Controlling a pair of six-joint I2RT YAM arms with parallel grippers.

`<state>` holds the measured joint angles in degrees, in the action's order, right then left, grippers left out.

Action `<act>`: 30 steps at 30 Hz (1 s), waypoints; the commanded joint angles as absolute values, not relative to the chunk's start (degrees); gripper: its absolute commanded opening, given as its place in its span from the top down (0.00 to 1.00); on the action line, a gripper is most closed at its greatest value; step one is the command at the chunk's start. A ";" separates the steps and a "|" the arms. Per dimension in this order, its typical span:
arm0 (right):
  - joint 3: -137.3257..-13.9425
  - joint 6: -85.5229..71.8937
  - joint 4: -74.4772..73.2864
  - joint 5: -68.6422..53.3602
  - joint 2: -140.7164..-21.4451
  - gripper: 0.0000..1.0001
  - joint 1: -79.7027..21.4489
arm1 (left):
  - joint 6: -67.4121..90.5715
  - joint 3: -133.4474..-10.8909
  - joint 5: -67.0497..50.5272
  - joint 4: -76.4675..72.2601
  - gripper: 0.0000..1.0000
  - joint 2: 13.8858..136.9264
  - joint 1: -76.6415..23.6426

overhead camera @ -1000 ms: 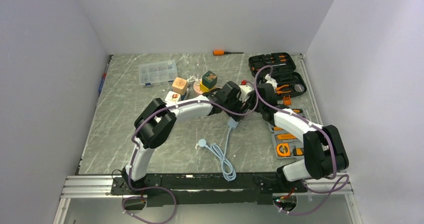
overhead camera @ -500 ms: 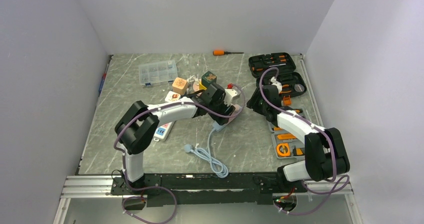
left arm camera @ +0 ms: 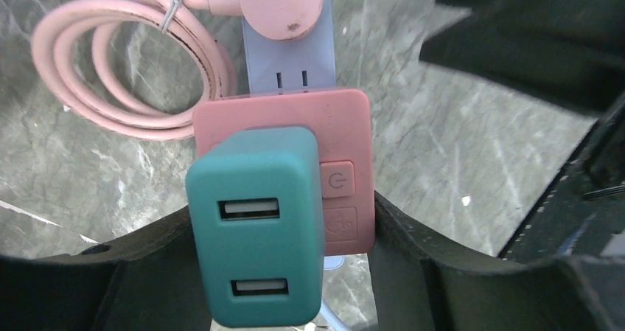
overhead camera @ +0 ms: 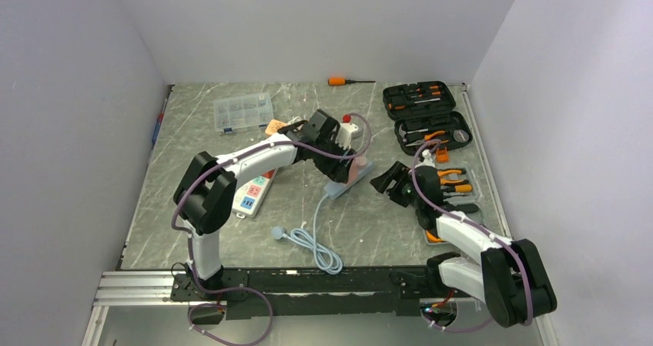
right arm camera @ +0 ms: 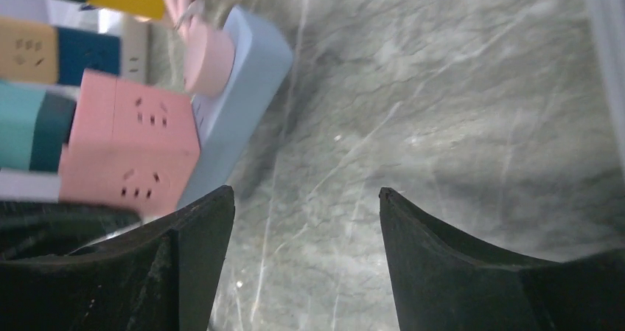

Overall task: Pull the plug off the socket
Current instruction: Remove the plug from the socket.

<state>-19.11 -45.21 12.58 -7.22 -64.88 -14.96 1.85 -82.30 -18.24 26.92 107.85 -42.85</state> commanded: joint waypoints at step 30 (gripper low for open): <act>-23.32 -49.13 36.22 -1.85 -73.98 0.29 -33.06 | 19.12 -93.87 -36.22 17.20 0.80 110.69 -37.62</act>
